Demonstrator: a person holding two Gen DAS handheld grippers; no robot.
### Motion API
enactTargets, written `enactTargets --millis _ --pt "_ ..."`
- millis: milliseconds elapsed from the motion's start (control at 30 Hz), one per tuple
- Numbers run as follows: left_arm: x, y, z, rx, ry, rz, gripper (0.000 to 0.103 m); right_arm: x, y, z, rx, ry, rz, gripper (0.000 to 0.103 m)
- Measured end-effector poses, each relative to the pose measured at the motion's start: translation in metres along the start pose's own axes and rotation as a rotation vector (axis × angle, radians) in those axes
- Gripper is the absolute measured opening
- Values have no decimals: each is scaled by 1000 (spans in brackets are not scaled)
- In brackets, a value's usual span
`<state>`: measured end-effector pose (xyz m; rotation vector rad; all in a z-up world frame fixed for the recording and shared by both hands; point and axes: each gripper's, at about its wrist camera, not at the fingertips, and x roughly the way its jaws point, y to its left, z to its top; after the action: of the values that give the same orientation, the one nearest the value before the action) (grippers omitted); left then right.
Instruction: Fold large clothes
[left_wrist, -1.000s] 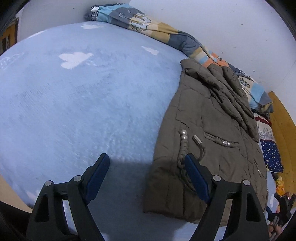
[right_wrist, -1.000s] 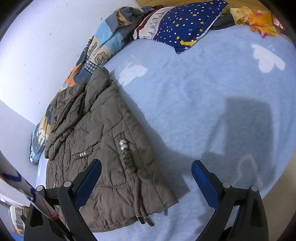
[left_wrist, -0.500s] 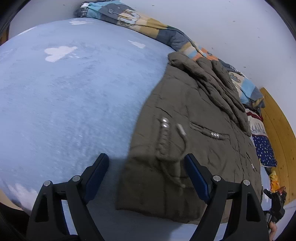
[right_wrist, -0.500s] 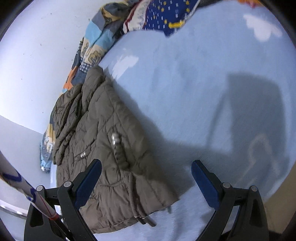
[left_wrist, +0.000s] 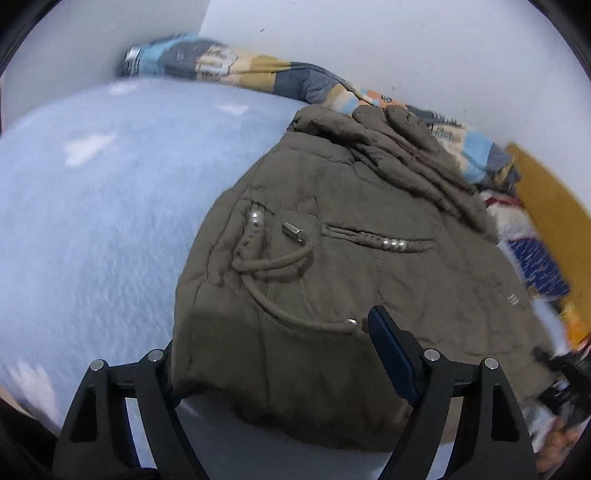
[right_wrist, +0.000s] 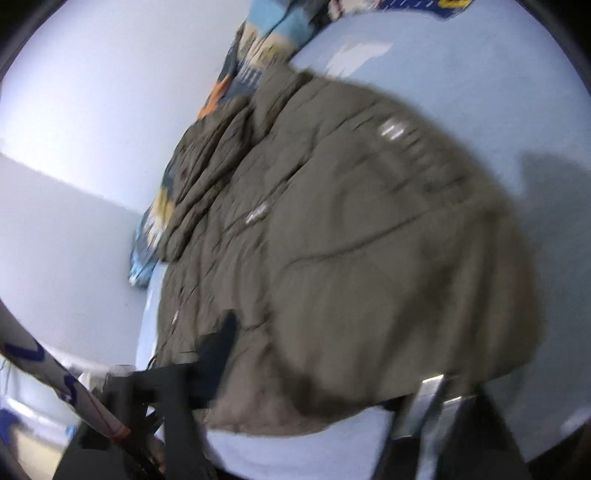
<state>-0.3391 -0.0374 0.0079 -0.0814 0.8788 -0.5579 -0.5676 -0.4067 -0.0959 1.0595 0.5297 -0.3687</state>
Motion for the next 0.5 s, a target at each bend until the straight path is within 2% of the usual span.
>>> enactTargets --millis 100,233,400,500 --pt "7 -16 -5 85 -1 18 82 11 -3 0 9 24 -1 44" --pt "12 -36 -12 232 -35 121 82 24 3 -3 -63 41 -60 48" --pt "18 -37 -15 261 -29 147 82 25 15 -14 -220 -7 -137 48" --pt "19 -36 -15 262 -30 150 82 23 14 -15 -235 -8 -141 48"
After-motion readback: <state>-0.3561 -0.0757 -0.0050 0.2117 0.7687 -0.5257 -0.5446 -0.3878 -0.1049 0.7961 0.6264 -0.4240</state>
